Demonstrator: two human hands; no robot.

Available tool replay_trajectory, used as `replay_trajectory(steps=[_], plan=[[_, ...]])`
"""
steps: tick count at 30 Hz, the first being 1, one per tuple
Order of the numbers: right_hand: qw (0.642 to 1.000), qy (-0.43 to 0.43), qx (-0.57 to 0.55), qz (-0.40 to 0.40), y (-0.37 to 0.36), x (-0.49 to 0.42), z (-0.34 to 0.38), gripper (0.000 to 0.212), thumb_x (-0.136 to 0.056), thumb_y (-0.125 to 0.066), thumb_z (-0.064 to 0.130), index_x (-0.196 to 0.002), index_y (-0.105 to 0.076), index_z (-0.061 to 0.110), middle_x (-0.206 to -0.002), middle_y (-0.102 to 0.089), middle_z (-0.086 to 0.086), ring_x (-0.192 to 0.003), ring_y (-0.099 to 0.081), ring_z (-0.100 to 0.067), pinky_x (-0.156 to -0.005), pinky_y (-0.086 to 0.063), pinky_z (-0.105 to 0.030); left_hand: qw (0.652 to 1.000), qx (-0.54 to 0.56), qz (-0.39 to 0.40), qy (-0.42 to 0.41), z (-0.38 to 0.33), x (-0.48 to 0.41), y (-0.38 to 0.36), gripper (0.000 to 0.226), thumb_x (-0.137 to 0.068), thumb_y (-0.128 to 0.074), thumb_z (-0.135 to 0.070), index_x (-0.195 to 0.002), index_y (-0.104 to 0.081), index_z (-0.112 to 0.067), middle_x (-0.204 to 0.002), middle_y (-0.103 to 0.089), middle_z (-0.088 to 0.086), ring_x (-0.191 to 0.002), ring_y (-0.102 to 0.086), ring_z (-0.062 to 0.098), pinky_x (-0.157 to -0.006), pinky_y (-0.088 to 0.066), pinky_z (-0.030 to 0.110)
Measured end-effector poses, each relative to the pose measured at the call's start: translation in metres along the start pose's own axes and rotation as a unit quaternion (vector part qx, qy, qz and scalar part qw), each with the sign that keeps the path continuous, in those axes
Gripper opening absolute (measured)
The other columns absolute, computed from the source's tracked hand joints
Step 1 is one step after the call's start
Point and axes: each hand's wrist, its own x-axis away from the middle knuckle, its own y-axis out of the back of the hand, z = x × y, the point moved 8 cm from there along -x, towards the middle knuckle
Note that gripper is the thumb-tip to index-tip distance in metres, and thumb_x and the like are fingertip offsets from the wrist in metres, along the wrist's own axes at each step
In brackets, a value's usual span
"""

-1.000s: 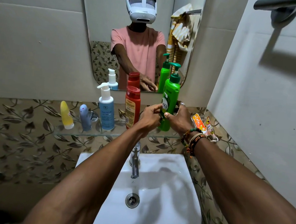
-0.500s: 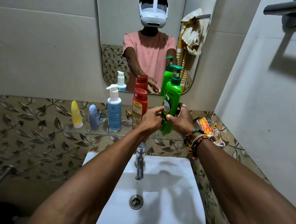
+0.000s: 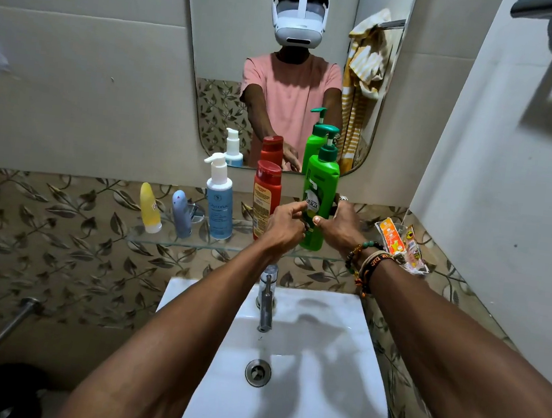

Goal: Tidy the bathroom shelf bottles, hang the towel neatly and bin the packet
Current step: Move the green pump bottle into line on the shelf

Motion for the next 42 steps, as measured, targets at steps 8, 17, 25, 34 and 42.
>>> replay_trajectory(steps=[8,17,25,34,42], plan=[[1.000,-0.006,0.005,0.004,-0.002,-0.003,-0.002,0.045,-0.085,-0.068,0.008,-0.127,-0.054,0.013,-0.118,-0.067,-0.010,-0.107,-0.063,-0.029,-0.092,-0.054,-0.050,1.000,-0.008,0.003,0.002,0.001,0.000,-0.001,0.061,-0.089,-0.045,0.014,-0.143,-0.047,-0.016,-0.145,-0.049,0.014,-0.121,-0.056,0.032,-0.098,-0.052,0.048],[1.000,-0.011,0.017,0.006,-0.001,-0.002,-0.001,0.046,-0.084,-0.070,0.005,-0.128,-0.056,0.010,-0.121,-0.066,-0.012,-0.110,-0.062,-0.030,-0.093,-0.054,-0.049,1.000,-0.022,-0.004,0.004,-0.001,0.002,0.000,0.063,-0.088,-0.047,0.013,-0.143,-0.046,-0.017,-0.143,-0.051,0.012,-0.121,-0.057,0.033,-0.098,-0.052,0.050],[0.999,-0.031,0.017,0.004,-0.005,0.001,-0.004,0.054,-0.078,-0.076,0.006,-0.128,-0.054,0.010,-0.122,-0.065,-0.011,-0.111,-0.063,-0.029,-0.093,-0.054,-0.048,0.999,-0.036,-0.006,-0.006,-0.005,0.008,-0.002,0.049,-0.090,-0.055,0.003,-0.135,-0.053,-0.017,-0.134,-0.059,0.009,-0.112,-0.062,0.026,-0.093,-0.056,0.045],[0.999,-0.040,-0.002,-0.026,0.002,0.012,-0.004,0.069,-0.075,-0.077,0.002,-0.134,-0.041,0.010,-0.126,-0.061,-0.014,-0.116,-0.059,-0.032,-0.094,-0.053,-0.048,0.998,-0.053,0.015,-0.002,-0.005,0.016,-0.002,0.052,-0.092,-0.050,0.005,-0.141,-0.044,-0.010,-0.136,-0.056,0.015,-0.111,-0.062,0.029,-0.092,-0.056,0.042],[0.996,-0.057,0.040,-0.056,0.010,0.029,-0.001,0.091,-0.078,-0.076,0.005,-0.151,-0.022,0.011,-0.144,-0.047,-0.017,-0.129,-0.048,-0.034,-0.103,-0.046,-0.048,0.997,-0.064,0.027,-0.024,-0.012,0.027,0.002,0.048,-0.092,-0.048,0.006,-0.138,-0.048,-0.008,-0.132,-0.059,0.014,-0.104,-0.062,0.024,-0.088,-0.057,0.036]])
